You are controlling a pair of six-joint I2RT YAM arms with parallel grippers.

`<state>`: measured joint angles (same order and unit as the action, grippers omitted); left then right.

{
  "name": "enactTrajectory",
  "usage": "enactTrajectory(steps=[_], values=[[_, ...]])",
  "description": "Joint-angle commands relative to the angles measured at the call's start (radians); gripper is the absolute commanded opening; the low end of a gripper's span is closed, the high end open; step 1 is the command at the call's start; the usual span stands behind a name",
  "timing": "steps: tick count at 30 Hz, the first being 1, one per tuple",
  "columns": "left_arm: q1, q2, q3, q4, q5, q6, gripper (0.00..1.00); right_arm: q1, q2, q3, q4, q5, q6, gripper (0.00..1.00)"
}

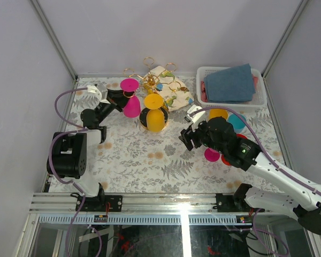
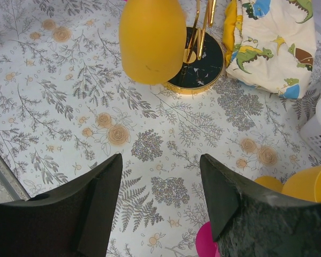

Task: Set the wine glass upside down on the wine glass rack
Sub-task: Turn the wine glass upside down at the wine rack.

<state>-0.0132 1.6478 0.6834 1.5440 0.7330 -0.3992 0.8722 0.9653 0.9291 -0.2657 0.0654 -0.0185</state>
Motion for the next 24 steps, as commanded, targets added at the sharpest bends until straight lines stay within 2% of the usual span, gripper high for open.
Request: enactTrajectory(steps=[1,14,24], values=[[-0.004,-0.043,-0.012,0.064,0.044,0.064,0.00,-0.003,-0.002,0.050,0.010,-0.015,0.002,0.67],[-0.008,-0.031,0.028,0.064,0.199,0.112,0.00,-0.002,0.001,0.045,0.011,-0.018,0.003,0.68],[-0.007,-0.069,-0.015,0.064,0.100,0.063,0.00,-0.003,0.006,0.048,0.011,-0.020,0.002,0.68]])
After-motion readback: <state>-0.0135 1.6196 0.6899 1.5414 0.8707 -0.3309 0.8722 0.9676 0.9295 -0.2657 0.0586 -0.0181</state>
